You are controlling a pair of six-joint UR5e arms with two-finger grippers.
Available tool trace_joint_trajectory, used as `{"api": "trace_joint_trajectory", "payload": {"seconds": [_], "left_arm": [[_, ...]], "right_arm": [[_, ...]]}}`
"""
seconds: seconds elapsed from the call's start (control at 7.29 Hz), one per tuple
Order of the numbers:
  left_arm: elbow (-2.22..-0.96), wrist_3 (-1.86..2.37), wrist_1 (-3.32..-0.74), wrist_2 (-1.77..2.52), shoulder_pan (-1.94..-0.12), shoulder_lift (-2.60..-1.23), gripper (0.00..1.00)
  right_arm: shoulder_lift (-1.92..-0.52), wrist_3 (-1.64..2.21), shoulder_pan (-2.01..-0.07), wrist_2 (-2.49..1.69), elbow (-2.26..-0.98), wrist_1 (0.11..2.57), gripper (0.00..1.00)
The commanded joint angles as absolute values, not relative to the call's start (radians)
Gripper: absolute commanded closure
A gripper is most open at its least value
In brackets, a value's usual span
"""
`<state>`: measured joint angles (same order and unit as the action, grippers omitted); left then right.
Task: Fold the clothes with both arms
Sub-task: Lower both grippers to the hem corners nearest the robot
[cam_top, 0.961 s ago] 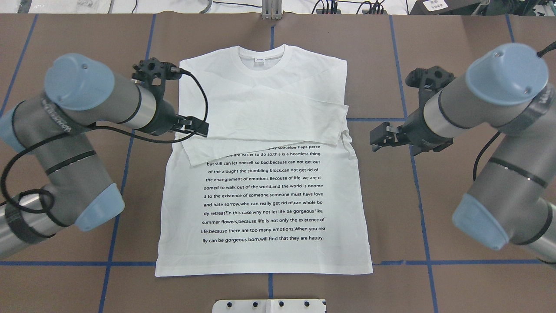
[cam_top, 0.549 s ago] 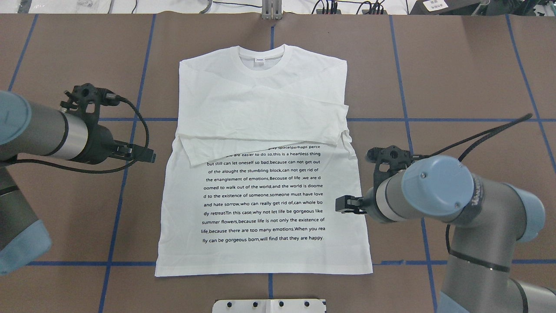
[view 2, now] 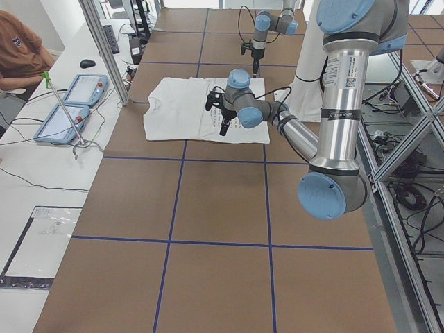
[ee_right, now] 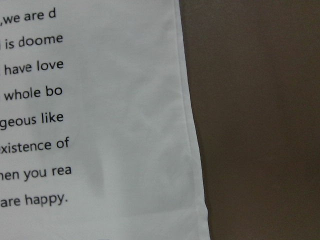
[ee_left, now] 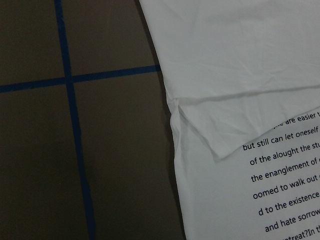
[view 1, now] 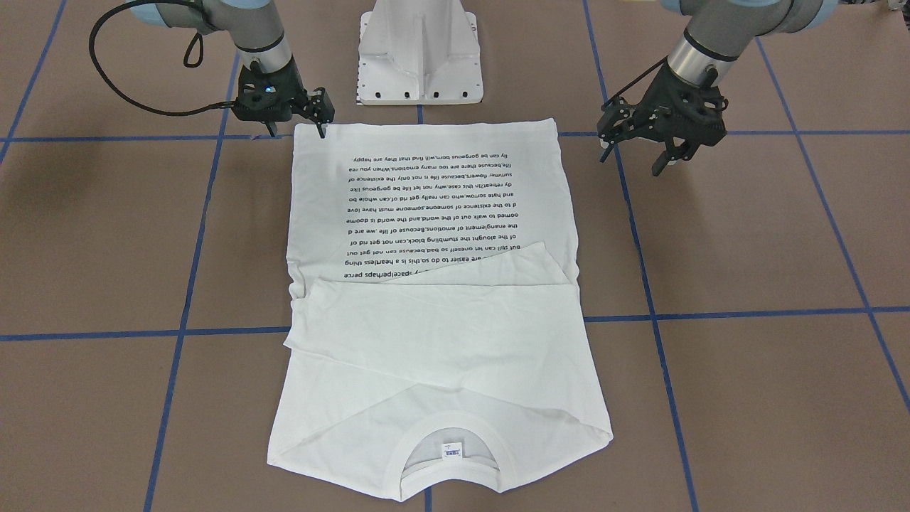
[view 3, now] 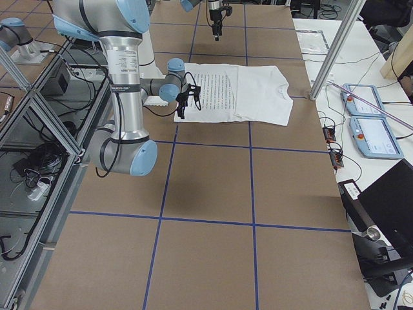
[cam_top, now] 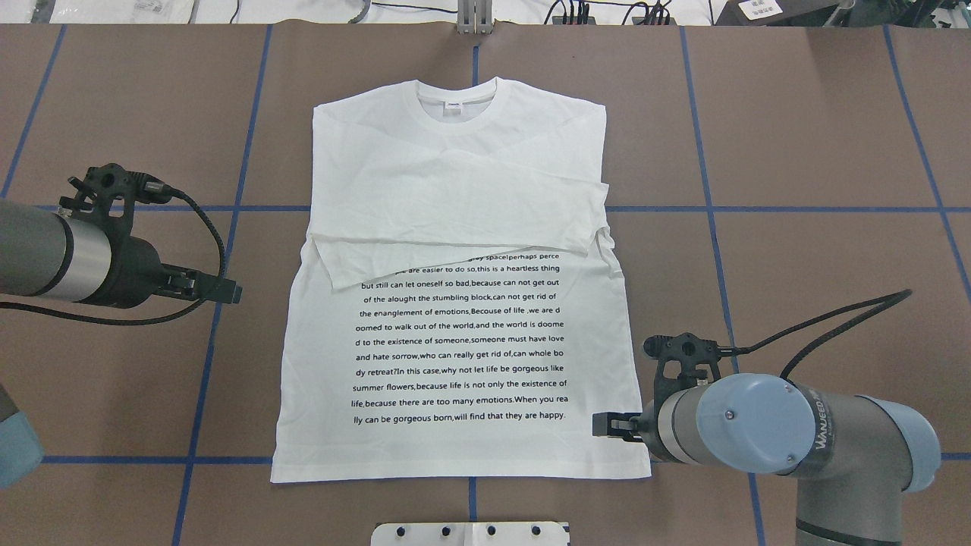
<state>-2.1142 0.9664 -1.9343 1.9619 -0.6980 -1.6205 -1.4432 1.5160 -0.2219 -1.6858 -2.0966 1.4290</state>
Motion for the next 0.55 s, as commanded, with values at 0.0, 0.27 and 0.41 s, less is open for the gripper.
{"api": "trace_joint_trajectory", "payload": {"seconds": [0.0,0.27,0.41], "left_arm": [[-2.108,0.966,-1.936,1.962,-0.693,-1.620,0.00],[-2.102,0.966,-1.937,1.960,-0.692,-1.620,0.00],[-2.108,0.968,-1.940,1.965,-0.692,-1.621,0.00]], "right_arm": [[-1.447,1.535,-0.177,-1.654,-2.073,1.428,0.00],[-1.447,1.543,-0.169,-1.647,-2.060,1.425,0.01],[-1.448,1.543,-0.167,-1.647,-2.040,1.407,0.01]]}}
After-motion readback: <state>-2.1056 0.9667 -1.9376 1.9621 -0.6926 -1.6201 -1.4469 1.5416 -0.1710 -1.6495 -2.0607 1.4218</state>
